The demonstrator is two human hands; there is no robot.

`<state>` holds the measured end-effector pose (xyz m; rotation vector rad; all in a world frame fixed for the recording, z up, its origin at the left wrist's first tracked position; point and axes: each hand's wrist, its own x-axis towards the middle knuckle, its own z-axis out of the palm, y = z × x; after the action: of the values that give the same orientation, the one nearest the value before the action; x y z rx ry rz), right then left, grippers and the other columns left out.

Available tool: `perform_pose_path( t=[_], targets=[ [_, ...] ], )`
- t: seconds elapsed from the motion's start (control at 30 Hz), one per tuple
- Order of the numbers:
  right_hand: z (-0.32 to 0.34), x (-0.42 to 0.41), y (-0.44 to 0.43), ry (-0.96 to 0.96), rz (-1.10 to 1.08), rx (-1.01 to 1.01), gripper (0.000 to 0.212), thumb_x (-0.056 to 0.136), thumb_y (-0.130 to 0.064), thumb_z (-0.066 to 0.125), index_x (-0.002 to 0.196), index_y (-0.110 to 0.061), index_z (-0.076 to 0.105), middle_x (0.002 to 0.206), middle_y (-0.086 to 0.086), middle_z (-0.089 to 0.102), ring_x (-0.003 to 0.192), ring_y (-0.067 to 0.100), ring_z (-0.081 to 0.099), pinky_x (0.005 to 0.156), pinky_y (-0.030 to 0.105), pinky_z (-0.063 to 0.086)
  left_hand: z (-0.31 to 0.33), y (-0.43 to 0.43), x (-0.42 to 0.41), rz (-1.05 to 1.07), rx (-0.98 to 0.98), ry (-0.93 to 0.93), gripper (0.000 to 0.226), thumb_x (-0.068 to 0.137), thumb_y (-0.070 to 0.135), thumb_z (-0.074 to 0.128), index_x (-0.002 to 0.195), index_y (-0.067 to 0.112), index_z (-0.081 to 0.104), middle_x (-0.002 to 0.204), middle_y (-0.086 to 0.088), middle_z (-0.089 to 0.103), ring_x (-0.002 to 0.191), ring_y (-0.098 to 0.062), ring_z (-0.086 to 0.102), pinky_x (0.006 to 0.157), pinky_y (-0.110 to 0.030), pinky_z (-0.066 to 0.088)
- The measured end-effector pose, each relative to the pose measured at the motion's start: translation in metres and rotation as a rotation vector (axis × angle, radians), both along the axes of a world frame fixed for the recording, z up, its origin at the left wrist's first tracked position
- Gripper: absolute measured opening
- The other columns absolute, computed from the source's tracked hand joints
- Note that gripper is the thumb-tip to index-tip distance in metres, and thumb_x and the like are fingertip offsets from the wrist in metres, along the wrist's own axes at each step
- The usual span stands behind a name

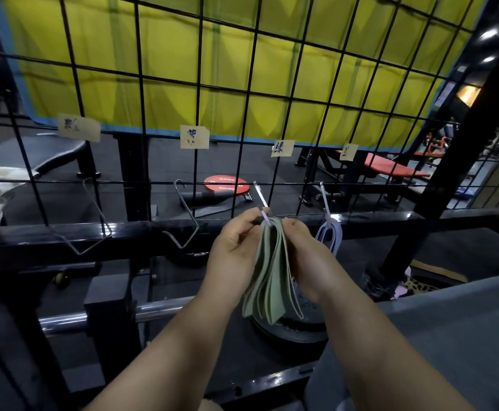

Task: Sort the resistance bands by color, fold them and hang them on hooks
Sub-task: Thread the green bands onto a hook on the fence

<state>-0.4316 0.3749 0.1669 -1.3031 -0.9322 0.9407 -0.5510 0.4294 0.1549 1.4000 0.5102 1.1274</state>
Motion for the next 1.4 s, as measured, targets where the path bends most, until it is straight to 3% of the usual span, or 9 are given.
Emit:
perform_pose_path(
  t=[0.13,0.27,0.47,0.63,0.77,0.97,1.17,1.3,1.4],
  targets=[
    [0.001,-0.001,0.001,-0.006,-0.026,-0.002,0.033,0.101,-0.041,0.045,0.12,-0.016,0.054,0.113,0.009,0.068,0.102,0.022,0.067,0.081,0.034,0.053,0.001,0.002,0.001,-0.011,-0.079,-0.062,0.023,0.09,0.02,0.059,0.109,0.024,0.071,0.118,-0.007,0.064,0.105,-0.018,0.066,0.091,-0.033,0.051],
    [0.001,-0.003,0.001,0.016,-0.045,0.001,0.035,0.101,-0.042,0.046,0.123,-0.016,0.053,0.116,0.011,0.068,0.107,0.026,0.067,0.096,0.045,0.052,0.003,-0.002,0.003,-0.139,-0.289,-0.186,0.019,0.096,0.015,0.055,0.11,0.014,0.069,0.106,-0.009,0.073,0.101,-0.023,0.069,0.09,-0.036,0.053],
    [-0.001,-0.005,0.004,-0.208,-0.101,-0.04,0.034,0.1,-0.055,0.037,0.117,-0.033,0.059,0.111,-0.007,0.068,0.105,0.008,0.065,0.1,0.038,0.048,0.003,-0.001,0.009,-0.124,-0.325,-0.22,0.02,0.101,0.021,0.048,0.096,0.012,0.066,0.084,0.0,0.073,0.078,-0.01,0.069,0.073,-0.025,0.053],
    [0.001,-0.006,0.006,-0.223,-0.101,-0.042,0.025,0.101,-0.047,0.042,0.105,-0.031,0.06,0.106,0.0,0.07,0.097,0.013,0.068,0.089,0.03,0.054,0.009,0.003,0.011,-0.122,-0.375,-0.226,0.026,0.101,0.021,0.048,0.08,0.014,0.062,0.068,0.004,0.067,0.063,-0.007,0.064,0.06,-0.02,0.052],
    [-0.001,-0.005,0.005,-0.284,-0.093,-0.04,0.019,0.104,-0.038,0.042,0.107,-0.03,0.059,0.105,0.008,0.068,0.082,0.009,0.063,0.071,0.022,0.051,0.008,0.005,0.012,-0.107,-0.391,-0.235,0.027,0.1,0.022,0.049,0.077,0.015,0.062,0.069,0.003,0.067,0.065,-0.009,0.063,0.064,-0.023,0.05],
    [-0.006,0.002,0.0,-0.34,-0.082,-0.069,0.021,0.102,-0.043,0.041,0.11,-0.037,0.061,0.098,-0.007,0.07,0.086,0.006,0.064,0.072,0.021,0.047,0.011,0.007,0.015,-0.065,-0.436,-0.247,0.026,0.098,0.023,0.052,0.076,0.017,0.064,0.067,0.005,0.066,0.067,-0.01,0.058,0.068,-0.027,0.042],
    [-0.005,0.004,-0.004,-0.383,-0.011,-0.101,0.027,0.103,-0.043,0.041,0.116,-0.03,0.061,0.1,-0.009,0.07,0.088,0.002,0.066,0.066,0.012,0.047,0.013,0.001,0.018,-0.043,-0.45,-0.247,0.034,0.098,0.035,0.052,0.07,0.018,0.061,0.066,0.001,0.058,0.064,-0.014,0.055,0.064,-0.029,0.048],
    [-0.014,0.006,-0.004,-0.281,0.055,-0.115,0.026,0.102,-0.04,0.044,0.113,-0.024,0.061,0.1,-0.001,0.069,0.092,0.012,0.066,0.084,0.03,0.053,0.006,-0.009,0.022,0.011,-0.402,-0.267,0.021,0.088,0.044,0.061,0.09,0.023,0.065,0.089,-0.002,0.065,0.085,-0.018,0.062,0.086,-0.041,0.052],
    [-0.024,0.003,-0.007,-0.188,0.093,-0.075,0.026,0.103,-0.039,0.042,0.121,-0.03,0.058,0.109,0.003,0.069,0.1,0.015,0.067,0.09,0.035,0.054,-0.007,-0.014,0.022,0.069,-0.235,-0.211,0.039,0.078,0.052,0.07,0.111,0.038,0.054,0.113,0.009,0.061,0.105,-0.003,0.06,0.092,-0.027,0.049]
  ],
)
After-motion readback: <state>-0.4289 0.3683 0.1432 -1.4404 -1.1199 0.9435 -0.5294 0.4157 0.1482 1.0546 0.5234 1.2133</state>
